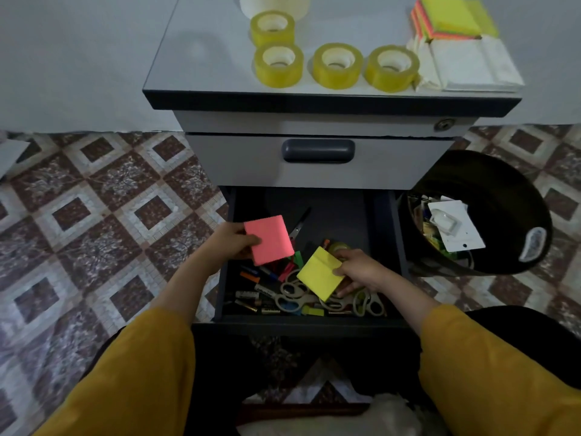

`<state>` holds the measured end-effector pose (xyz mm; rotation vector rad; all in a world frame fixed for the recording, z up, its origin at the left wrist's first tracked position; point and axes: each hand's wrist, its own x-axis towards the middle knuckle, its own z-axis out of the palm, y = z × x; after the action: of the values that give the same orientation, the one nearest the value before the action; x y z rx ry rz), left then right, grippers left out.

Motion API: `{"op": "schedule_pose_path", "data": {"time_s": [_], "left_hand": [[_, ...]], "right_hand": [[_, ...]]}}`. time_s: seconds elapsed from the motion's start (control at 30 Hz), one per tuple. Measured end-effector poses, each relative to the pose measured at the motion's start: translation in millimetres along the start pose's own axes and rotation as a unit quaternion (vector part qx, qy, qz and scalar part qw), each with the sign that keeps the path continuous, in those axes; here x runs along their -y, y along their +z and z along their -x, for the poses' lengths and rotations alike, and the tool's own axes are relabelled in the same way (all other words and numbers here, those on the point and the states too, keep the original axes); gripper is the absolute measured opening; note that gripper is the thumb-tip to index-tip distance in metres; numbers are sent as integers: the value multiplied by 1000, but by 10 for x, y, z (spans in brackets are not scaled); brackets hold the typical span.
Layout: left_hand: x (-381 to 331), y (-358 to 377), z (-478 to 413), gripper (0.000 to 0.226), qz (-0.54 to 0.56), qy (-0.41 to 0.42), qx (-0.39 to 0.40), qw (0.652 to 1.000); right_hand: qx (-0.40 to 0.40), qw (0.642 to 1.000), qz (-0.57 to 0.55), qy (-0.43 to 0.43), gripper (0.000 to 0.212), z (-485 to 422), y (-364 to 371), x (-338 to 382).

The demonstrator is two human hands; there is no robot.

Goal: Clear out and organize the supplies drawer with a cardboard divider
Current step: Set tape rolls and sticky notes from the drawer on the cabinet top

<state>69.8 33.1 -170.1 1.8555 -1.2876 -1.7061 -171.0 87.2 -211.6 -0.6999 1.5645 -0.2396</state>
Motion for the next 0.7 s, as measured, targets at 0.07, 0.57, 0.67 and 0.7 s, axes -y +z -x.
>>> {"op": "schedule_pose_path", "data": {"time_s": [0.07, 0.57, 0.67, 0.7], "left_hand": [[-9, 8, 36, 22, 32, -14, 5, 999], [-248, 155, 737, 24, 80, 34, 64, 994], [-431, 253, 978, 20, 99, 58, 63, 991], [-489, 282, 1034, 16, 99, 66, 62, 991]], "right_hand": [[-9, 1000, -14, -3, 44, 36, -20, 12], [-66, 989, -70, -115, 13, 853, -445, 247], [-94, 983, -55, -149, 8, 1136, -573, 260], [-103, 980, -49, -160, 10, 1202, -614, 262]]}}
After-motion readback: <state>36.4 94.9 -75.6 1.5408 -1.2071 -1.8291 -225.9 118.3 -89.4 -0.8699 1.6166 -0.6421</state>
